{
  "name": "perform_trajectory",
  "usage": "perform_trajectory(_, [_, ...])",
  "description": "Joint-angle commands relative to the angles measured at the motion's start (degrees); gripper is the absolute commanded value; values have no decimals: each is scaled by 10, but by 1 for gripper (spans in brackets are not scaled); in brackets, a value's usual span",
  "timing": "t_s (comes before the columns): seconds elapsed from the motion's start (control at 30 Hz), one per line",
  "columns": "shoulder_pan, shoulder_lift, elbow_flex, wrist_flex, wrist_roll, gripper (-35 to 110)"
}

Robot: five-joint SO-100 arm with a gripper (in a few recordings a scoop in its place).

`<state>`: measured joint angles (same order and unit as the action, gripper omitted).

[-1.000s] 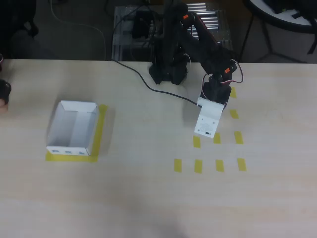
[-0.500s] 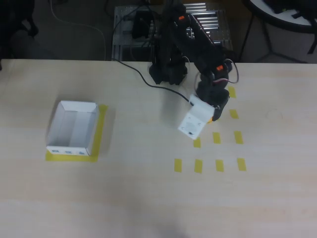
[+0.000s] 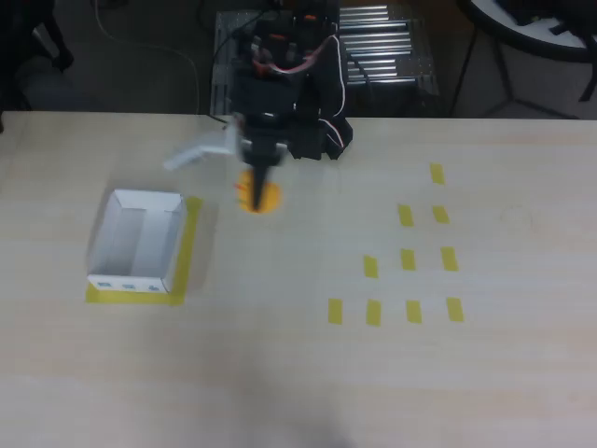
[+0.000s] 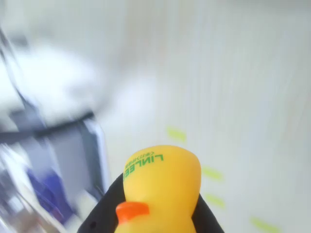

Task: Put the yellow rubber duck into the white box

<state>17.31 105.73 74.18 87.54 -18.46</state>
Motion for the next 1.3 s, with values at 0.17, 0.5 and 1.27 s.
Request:
perform_trajectory(0.17, [292,60,134,-226,-47,0])
perform_trajectory(0.5, [378,-16,241,-395,-95,0])
perform_trajectory(1.27, [361,-203,271,-583,-145,6])
